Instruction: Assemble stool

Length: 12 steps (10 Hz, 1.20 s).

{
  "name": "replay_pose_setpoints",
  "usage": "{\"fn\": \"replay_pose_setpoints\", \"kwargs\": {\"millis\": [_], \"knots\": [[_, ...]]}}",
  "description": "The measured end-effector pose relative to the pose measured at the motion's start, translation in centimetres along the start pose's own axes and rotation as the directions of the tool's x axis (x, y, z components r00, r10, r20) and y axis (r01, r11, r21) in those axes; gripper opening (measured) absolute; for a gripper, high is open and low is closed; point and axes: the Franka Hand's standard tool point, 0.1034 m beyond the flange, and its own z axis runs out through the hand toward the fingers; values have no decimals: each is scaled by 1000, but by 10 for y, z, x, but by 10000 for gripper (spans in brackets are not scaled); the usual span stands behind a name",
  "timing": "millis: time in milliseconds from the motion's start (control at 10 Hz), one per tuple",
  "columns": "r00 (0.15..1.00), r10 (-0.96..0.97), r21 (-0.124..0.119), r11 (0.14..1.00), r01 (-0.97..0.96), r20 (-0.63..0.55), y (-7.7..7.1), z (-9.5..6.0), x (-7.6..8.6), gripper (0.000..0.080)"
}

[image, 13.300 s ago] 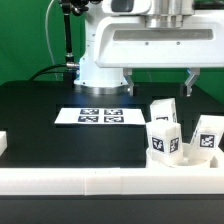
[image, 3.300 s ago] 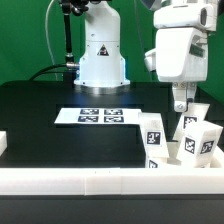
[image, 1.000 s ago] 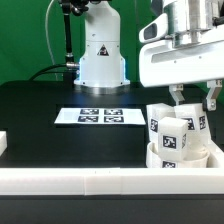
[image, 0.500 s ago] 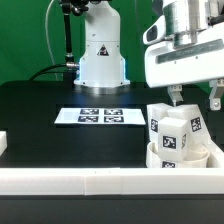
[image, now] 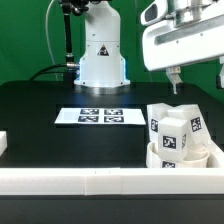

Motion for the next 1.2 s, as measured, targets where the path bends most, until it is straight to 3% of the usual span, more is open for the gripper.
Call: {"fn": "replay_pose_setpoints", "kwargs": {"millis": [200, 300, 600, 900, 1100, 1200], "knots": [[995, -95, -2, 995, 95, 0, 1, 1, 0, 649], [966, -258, -5, 966, 258, -5, 0, 1, 1, 649], [804, -595, -19, 803, 595, -7, 0, 6, -2, 649], [689, -725, -28, 688, 725, -4, 1, 6, 1, 649], [546, -838, -36, 546, 837, 8, 2, 7, 1, 649], [535, -844, -31, 535, 845, 30, 3, 7, 0, 649]]}}
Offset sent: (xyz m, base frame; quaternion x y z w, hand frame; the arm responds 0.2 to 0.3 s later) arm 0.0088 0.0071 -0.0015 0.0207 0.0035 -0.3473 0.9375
